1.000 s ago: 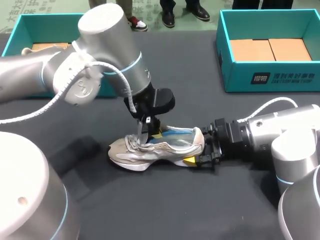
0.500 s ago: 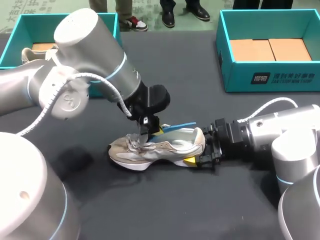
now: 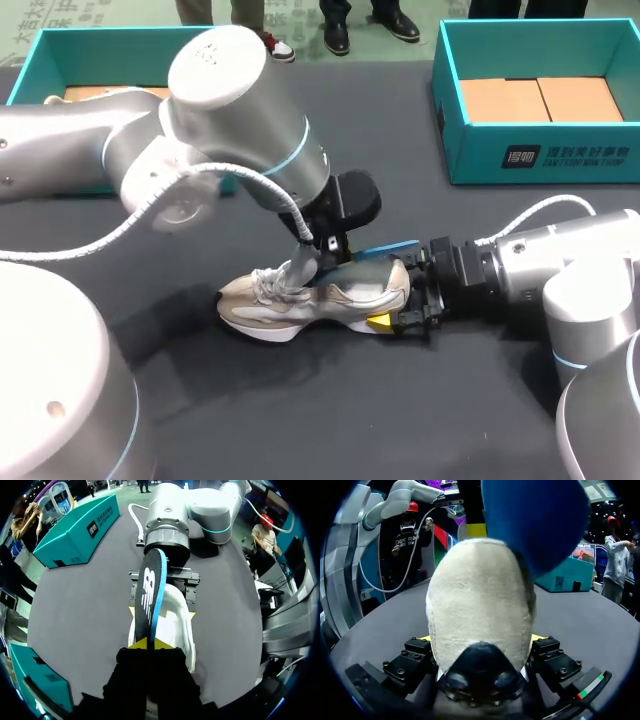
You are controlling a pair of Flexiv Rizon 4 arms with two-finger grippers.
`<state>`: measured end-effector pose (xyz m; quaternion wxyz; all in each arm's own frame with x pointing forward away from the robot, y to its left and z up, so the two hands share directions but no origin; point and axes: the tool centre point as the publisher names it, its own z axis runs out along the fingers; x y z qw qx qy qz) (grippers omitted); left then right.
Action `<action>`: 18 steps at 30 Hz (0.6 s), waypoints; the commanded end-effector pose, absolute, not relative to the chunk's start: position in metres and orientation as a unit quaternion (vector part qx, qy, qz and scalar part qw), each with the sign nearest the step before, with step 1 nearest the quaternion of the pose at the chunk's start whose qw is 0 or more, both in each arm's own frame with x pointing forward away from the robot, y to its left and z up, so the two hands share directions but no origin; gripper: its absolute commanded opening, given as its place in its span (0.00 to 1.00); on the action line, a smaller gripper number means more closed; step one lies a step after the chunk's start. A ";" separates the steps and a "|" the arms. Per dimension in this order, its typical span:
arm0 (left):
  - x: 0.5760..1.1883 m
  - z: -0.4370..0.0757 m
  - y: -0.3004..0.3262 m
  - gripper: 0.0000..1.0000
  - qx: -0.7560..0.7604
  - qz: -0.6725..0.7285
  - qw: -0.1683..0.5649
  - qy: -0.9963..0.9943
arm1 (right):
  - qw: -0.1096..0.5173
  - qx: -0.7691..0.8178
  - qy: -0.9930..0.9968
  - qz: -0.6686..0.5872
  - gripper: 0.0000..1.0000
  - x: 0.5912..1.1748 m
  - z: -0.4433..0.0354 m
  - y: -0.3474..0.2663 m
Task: Take the shoe out of the shoebox, open the shoe tongue, remove and reinsert the insole, then place the shoe into the shoebox
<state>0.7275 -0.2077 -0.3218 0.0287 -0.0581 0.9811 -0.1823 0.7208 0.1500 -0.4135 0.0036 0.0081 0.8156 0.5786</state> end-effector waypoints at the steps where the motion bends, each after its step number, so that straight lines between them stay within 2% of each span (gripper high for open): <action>1: 0.732 -0.321 -0.218 0.00 -0.063 -0.168 0.036 0.983 | 0.004 0.009 0.817 0.577 0.00 0.719 -0.415 0.152; 6: 0.733 -0.323 -0.220 0.00 -0.059 -0.163 0.032 0.984 | 0.004 0.009 0.817 0.577 0.00 0.719 -0.415 0.152; 7: 0.732 -0.323 -0.220 0.22 -0.056 -0.163 0.030 0.985 | 0.004 0.009 0.817 0.577 0.00 0.719 -0.415 0.152; 8: 0.731 -0.323 -0.219 0.35 -0.053 -0.165 0.027 0.985 | 0.004 0.009 0.817 0.577 0.00 0.719 -0.415 0.152; 10: 0.728 -0.321 -0.217 0.44 -0.050 -0.167 0.025 0.984 | 0.004 0.009 0.817 0.577 0.00 0.719 -0.415 0.152; 18: 0.716 -0.314 -0.209 0.52 -0.043 -0.176 0.034 0.983 | 0.004 0.009 0.817 0.577 0.00 0.719 -0.415 0.152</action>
